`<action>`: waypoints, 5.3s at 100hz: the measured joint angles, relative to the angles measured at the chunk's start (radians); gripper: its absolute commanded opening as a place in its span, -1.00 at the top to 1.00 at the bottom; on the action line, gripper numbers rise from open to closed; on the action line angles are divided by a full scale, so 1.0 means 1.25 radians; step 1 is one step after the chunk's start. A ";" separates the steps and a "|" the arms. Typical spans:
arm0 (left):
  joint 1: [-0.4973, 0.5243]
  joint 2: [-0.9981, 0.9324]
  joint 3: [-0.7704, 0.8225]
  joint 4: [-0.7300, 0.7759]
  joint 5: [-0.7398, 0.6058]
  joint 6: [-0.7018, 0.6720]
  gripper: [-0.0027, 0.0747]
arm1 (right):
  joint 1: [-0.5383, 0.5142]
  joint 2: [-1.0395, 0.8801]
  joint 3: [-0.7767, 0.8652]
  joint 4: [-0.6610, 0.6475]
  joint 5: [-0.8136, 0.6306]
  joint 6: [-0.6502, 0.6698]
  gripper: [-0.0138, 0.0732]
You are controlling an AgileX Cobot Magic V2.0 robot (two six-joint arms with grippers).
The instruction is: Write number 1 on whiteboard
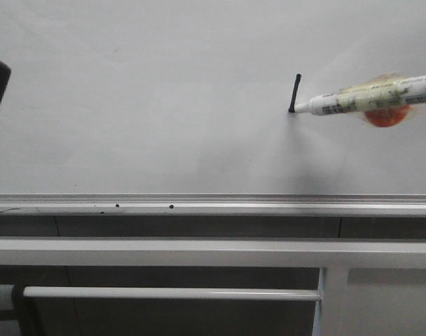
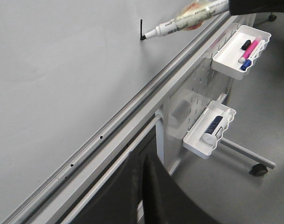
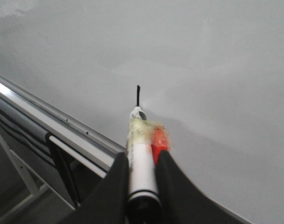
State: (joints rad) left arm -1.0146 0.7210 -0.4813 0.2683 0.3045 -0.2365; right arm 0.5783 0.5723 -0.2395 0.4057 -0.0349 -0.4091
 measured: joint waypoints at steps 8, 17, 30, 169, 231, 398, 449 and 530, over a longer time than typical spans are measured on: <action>0.000 0.000 0.000 0.000 0.000 0.000 0.98 | 0.000 0.016 0.000 0.000 0.003 0.002 0.78; 0.000 0.000 0.000 0.000 0.000 0.000 0.98 | 0.000 0.035 0.000 0.000 0.003 0.002 0.78; 0.000 0.000 0.000 0.003 0.000 0.000 0.98 | 0.000 0.061 0.000 0.000 0.003 0.002 0.78; -0.120 0.142 0.000 0.149 -0.053 0.085 0.06 | 0.102 0.161 -0.250 -0.012 0.417 0.002 0.78; -0.031 0.280 -0.031 0.312 -0.196 0.085 0.06 | 0.102 0.212 -0.334 0.009 0.466 0.021 0.78; -0.006 0.325 -0.076 0.321 -0.250 0.085 0.27 | 0.102 0.273 -0.390 0.112 0.439 0.022 0.78; -0.004 0.366 -0.079 0.321 -0.251 0.089 0.98 | 0.102 0.281 -0.409 0.109 0.472 0.022 0.78; 0.066 0.281 -0.032 -0.061 -0.308 0.090 0.99 | 0.103 0.210 -0.416 -0.051 0.343 0.022 0.82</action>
State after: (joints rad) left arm -0.9322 1.0717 -0.5215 0.1926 -0.0806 -0.1235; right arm 0.7076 0.8346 -0.7590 0.3423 0.3939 -0.3815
